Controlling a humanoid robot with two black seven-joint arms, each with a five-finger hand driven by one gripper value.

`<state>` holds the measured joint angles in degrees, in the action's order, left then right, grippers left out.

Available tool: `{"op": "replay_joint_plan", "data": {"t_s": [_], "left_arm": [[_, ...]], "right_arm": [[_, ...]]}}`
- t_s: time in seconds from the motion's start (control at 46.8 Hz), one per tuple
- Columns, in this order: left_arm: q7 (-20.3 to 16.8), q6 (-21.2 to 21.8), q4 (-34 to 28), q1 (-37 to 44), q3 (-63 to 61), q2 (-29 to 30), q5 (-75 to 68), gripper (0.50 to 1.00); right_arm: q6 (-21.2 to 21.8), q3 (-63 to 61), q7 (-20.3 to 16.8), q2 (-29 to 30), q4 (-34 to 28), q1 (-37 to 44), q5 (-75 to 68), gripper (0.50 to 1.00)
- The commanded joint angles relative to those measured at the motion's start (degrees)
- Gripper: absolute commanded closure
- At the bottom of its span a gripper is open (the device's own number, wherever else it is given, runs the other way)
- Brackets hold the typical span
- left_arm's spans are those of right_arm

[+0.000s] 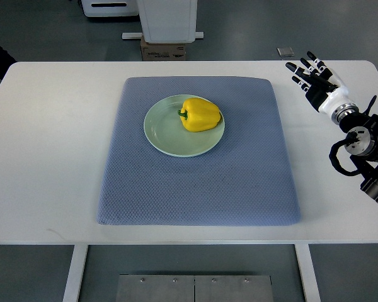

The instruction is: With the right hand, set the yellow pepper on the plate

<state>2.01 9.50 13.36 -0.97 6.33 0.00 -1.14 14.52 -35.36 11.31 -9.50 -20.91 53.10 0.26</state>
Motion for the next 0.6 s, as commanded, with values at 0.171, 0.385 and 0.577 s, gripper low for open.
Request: {"op": "replay_joint_plan", "data": {"t_s": [0.171, 0.385, 0.577], "left_arm": [[0.0, 0.0, 0.0, 0.0, 0.0, 0.0, 0.0, 0.5], [0.0, 0.0, 0.0, 0.0, 0.0, 0.0, 0.0, 0.5], [0.0, 0.0, 0.0, 0.0, 0.0, 0.0, 0.0, 0.5]], "right_arm": [[0.0, -0.1, -3.1, 0.0, 0.3, -0.8, 0.0, 0.5], [-0.2, -0.1, -2.8, 0.1, 0.3, -1.0, 0.0, 0.5], [-0.2, 0.2, -2.4, 0.0, 0.7, -1.8, 0.0, 0.5]]}}
